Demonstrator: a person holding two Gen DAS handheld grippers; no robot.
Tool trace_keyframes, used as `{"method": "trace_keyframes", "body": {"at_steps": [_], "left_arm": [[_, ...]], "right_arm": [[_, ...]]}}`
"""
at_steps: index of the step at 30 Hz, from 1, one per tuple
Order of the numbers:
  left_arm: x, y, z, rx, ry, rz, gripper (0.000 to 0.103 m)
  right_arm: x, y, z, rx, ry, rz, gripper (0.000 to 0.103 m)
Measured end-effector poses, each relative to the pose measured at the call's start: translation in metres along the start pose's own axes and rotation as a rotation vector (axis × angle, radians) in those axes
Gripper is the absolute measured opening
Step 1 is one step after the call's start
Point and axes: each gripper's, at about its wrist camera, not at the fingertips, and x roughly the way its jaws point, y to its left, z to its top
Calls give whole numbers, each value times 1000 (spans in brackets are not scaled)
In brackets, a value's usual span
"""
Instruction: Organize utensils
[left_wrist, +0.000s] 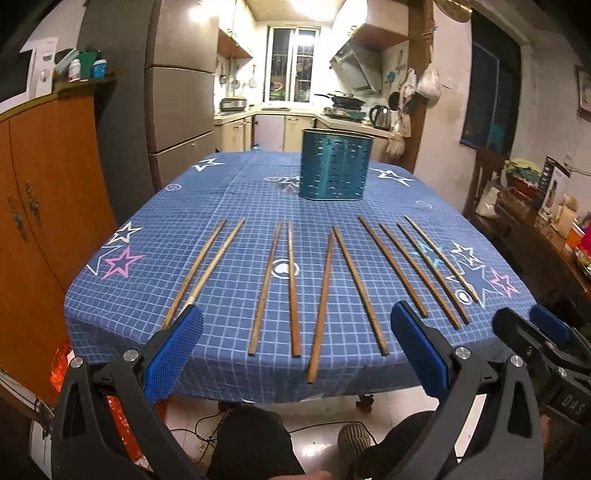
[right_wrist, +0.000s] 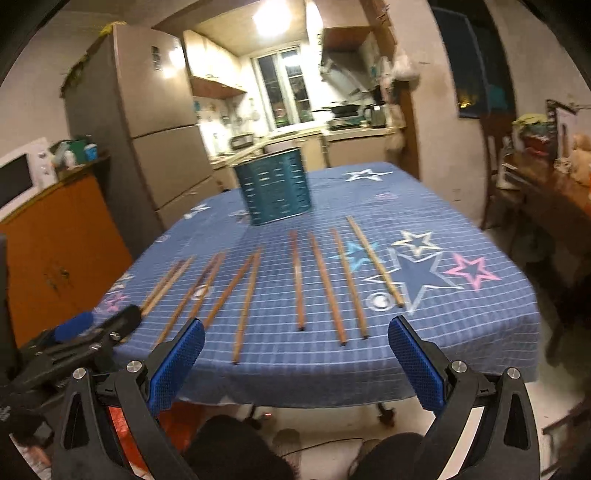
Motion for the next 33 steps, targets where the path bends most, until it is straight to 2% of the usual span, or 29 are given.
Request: {"method": "trace_keyframes", "body": {"at_steps": [5, 10, 14, 18, 21, 25, 28, 30, 33], "left_arm": [[-5, -4, -1, 19, 4, -6, 98], [-3, -1, -1, 6, 5, 58, 98], [-1, 2, -1, -2, 11, 74, 98], [4, 4, -1, 37, -1, 127, 98], [3, 15, 3, 49, -41, 156, 98], [-1, 61, 12, 37, -101, 218, 98], [0, 113, 12, 8, -79, 271, 98], [2, 142, 7, 0, -46, 247, 98], [2, 169, -7, 30, -18, 232, 91]], "right_arm": [[-2, 2, 1, 12, 6, 28, 100], [4, -7, 0, 52, 25, 20, 100], [6, -21, 3, 82, 34, -51, 100], [5, -40, 7, 143, 13, -102, 100], [7, -52, 14, 156, 3, -129, 100], [11, -78, 19, 239, 21, -105, 100], [16, -95, 16, 297, 48, -92, 100], [18, -100, 13, 298, 55, -90, 100], [22, -94, 10, 206, 60, -93, 100]]}}
